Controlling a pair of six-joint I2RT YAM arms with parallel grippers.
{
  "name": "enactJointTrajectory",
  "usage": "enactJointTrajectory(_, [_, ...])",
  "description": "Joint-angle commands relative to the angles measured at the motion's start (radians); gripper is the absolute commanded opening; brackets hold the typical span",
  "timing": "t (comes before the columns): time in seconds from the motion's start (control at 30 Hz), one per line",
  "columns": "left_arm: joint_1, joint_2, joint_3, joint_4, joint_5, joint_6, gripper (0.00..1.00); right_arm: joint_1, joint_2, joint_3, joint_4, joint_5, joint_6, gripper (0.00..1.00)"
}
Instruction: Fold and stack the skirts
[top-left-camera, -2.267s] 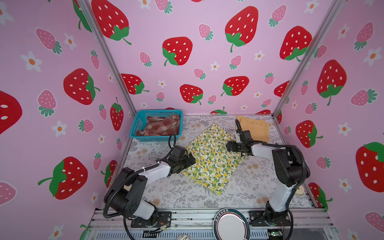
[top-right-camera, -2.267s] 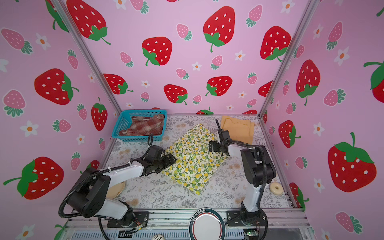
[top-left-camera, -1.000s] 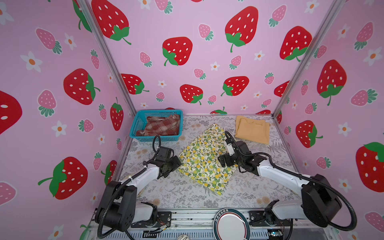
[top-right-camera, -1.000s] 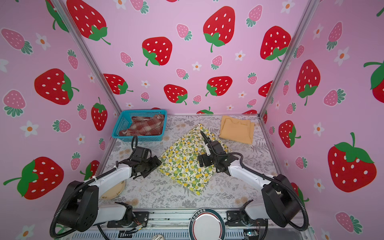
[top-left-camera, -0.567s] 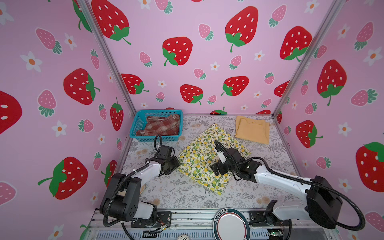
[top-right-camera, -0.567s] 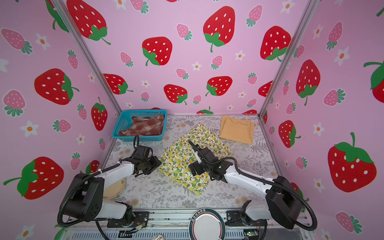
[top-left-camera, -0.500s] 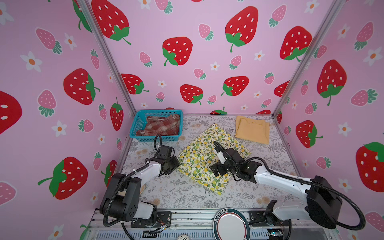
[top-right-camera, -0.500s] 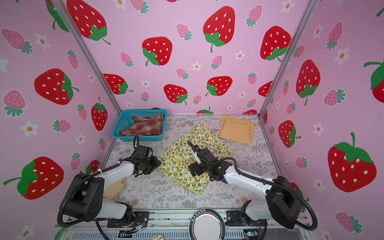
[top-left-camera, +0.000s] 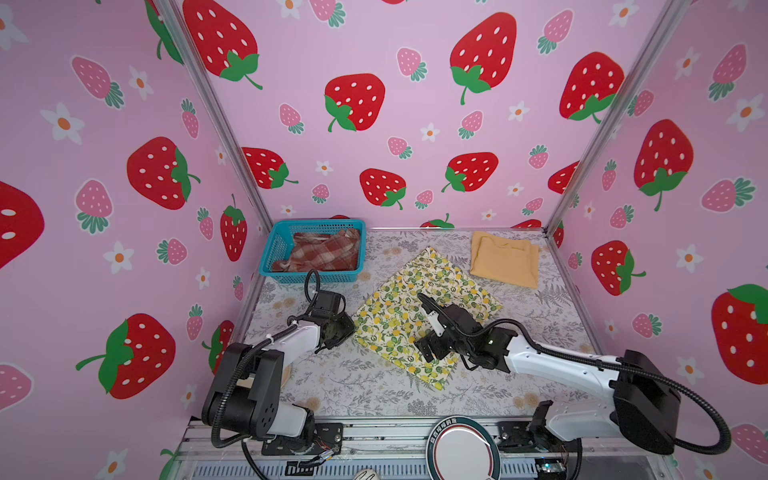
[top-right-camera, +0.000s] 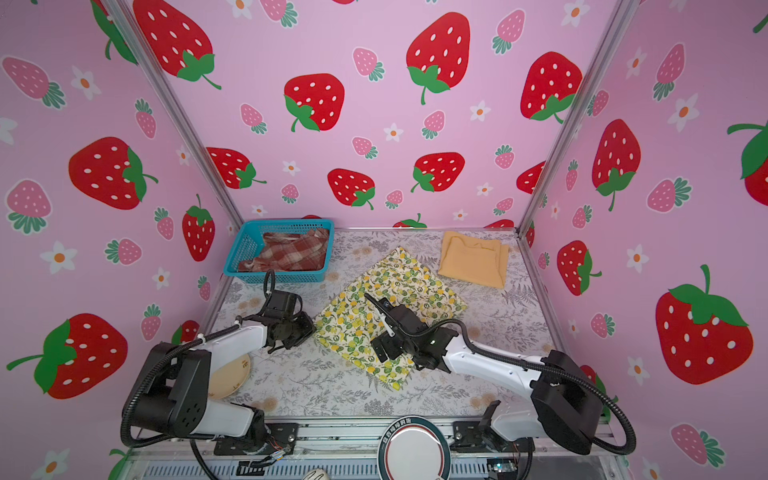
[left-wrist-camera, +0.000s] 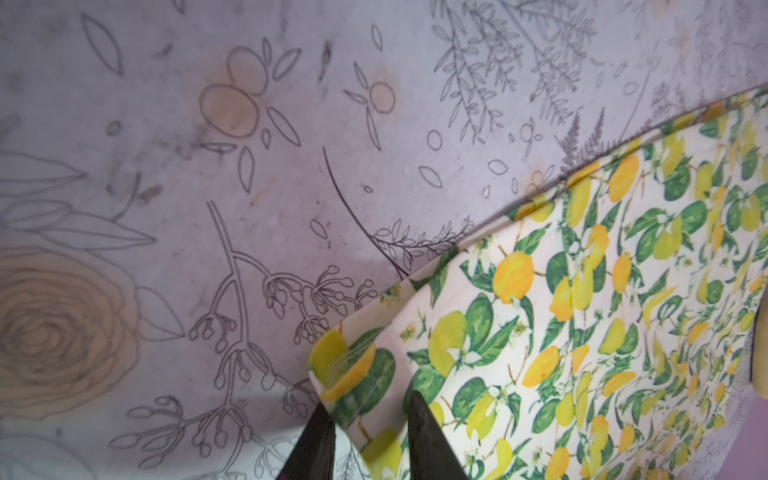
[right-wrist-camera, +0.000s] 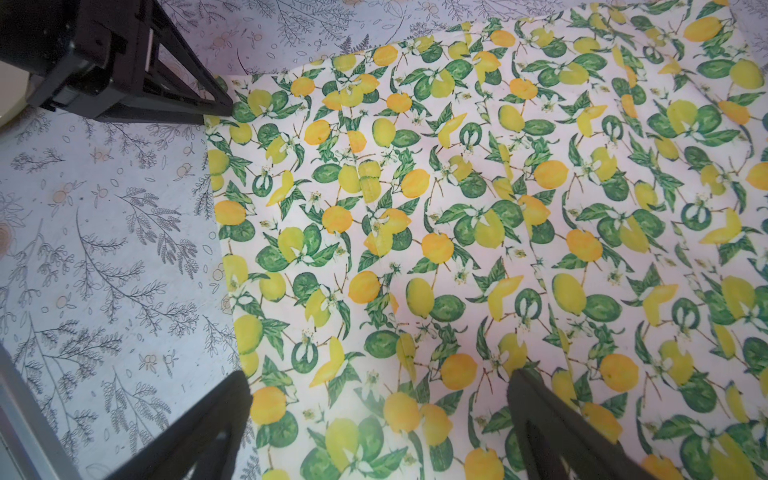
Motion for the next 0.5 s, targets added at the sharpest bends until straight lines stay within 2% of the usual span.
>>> enactJointTrajectory(0.0, [0.008,0.027,0.01,-0.027,-0.011,0.01,0.29,0.015,0.007,0.022,-0.014,0.017,0.007,1.0])
enactJointTrajectory(0.03, [0.009,0.03,0.01,-0.027,-0.011,0.011,0.23,0.018,0.007,0.021,-0.013,0.017,0.008,1.0])
enactJointTrajectory(0.07, [0.01,0.036,0.014,-0.035,-0.011,0.01,0.13,0.02,0.007,0.019,-0.013,0.017,0.01,1.0])
enactJointTrajectory(0.27, [0.014,0.061,0.044,-0.043,-0.01,0.024,0.09,0.054,0.006,0.018,-0.021,0.04,0.007,1.0])
enactJointTrajectory(0.3, [0.014,0.06,0.049,-0.05,-0.01,0.024,0.0,0.061,0.006,0.017,-0.023,0.042,0.005,1.0])
enactJointTrajectory(0.47, [0.015,0.035,0.096,-0.091,0.0,0.033,0.0,0.097,0.005,-0.005,-0.028,0.068,0.012,1.0])
